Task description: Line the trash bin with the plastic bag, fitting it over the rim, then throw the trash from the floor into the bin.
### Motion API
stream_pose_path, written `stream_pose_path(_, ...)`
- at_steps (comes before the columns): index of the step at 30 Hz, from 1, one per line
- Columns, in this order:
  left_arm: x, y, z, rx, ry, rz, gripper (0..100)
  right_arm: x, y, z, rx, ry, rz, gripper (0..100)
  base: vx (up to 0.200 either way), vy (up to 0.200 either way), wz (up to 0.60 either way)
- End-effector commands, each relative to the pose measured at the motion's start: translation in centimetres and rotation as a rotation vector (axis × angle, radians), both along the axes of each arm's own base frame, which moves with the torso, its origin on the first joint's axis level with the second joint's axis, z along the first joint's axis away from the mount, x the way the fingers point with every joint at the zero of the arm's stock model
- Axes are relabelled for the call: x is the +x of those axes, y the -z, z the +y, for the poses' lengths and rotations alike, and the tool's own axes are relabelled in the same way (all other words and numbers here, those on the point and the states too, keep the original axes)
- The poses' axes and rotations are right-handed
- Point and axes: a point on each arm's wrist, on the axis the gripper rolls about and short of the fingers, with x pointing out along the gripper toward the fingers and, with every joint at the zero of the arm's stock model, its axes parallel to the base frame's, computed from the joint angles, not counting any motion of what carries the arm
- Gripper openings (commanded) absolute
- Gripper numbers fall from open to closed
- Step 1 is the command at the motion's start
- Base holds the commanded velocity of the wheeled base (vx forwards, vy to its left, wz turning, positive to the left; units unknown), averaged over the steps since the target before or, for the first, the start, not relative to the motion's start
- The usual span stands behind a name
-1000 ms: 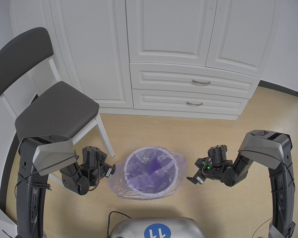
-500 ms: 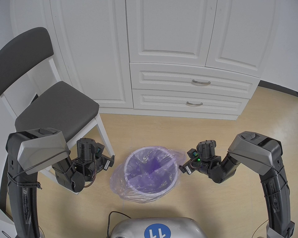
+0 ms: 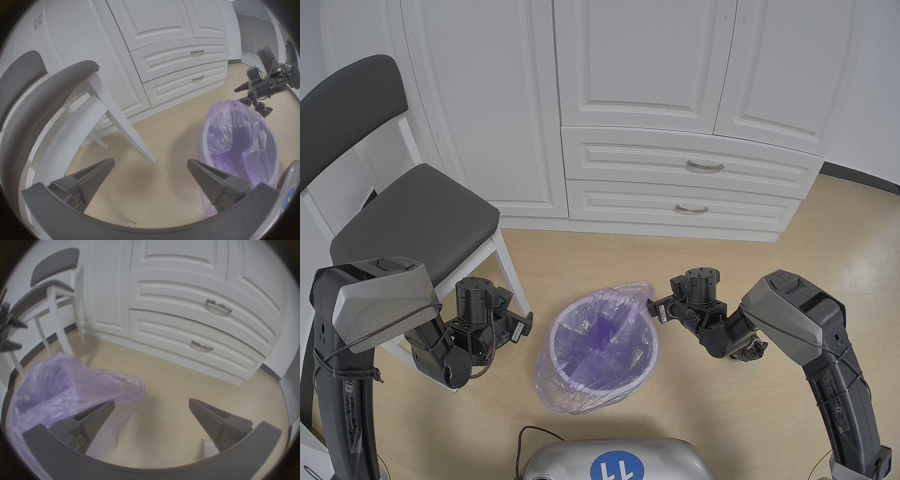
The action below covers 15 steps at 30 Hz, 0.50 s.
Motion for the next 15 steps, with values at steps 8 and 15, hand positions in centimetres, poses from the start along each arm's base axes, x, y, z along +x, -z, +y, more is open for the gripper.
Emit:
stream_pose_path(8, 0.0, 0.2, -0.3, 0.0, 0.007, 0.003, 100, 3.1, 0.1, 4.6, 0.303, 0.045, -0.129, 100, 0.0, 0.0, 0.0)
stream_pose_path(15, 0.0, 0.2, -0.3, 0.0, 0.007, 0.003, 100, 3.7, -0.9, 3.9, 0.326, 0.082, -0.157, 100, 0.0, 0.0, 0.0)
